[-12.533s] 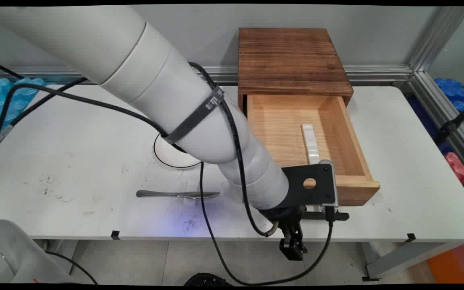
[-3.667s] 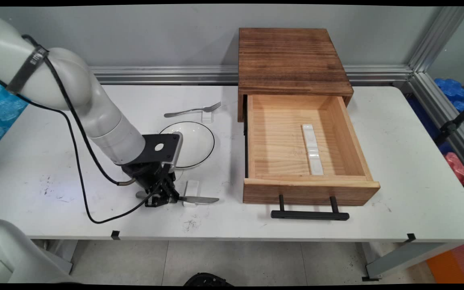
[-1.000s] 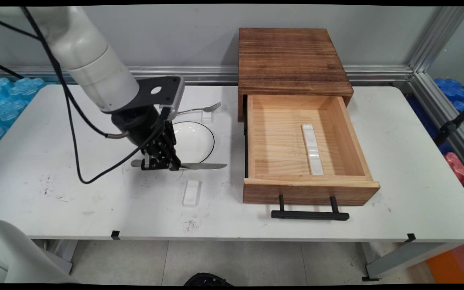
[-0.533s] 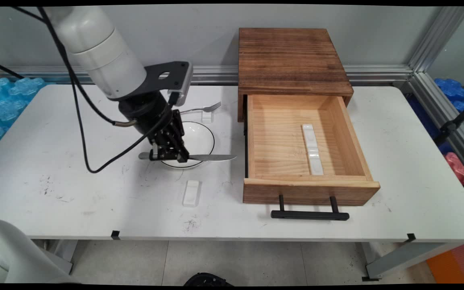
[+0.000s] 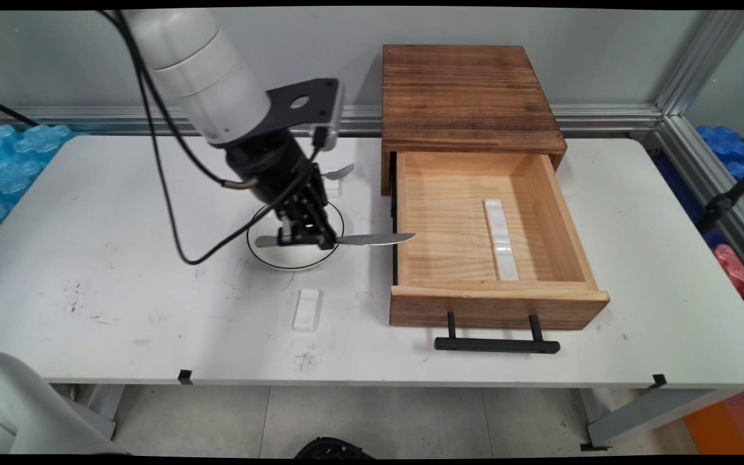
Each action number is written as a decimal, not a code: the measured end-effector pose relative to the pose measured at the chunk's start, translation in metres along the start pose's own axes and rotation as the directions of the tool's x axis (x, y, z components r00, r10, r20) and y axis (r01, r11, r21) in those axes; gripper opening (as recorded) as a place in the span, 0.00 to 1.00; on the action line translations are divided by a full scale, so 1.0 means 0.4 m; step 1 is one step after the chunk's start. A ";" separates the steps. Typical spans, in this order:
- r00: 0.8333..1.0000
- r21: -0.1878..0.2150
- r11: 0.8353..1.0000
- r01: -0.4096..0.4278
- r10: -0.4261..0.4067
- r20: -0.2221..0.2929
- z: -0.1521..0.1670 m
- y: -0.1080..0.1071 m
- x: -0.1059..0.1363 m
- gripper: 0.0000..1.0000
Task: Place the picked object into the drawer
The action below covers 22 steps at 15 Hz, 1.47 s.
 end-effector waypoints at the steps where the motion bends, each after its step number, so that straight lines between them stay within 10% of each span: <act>1: 1.000 0.005 1.000 0.003 -0.003 -0.008 0.002 -0.005 0.018 0.00; 22: 0.993 0.116 0.993 -0.002 0.016 -0.119 0.103 -0.071 0.320 0.00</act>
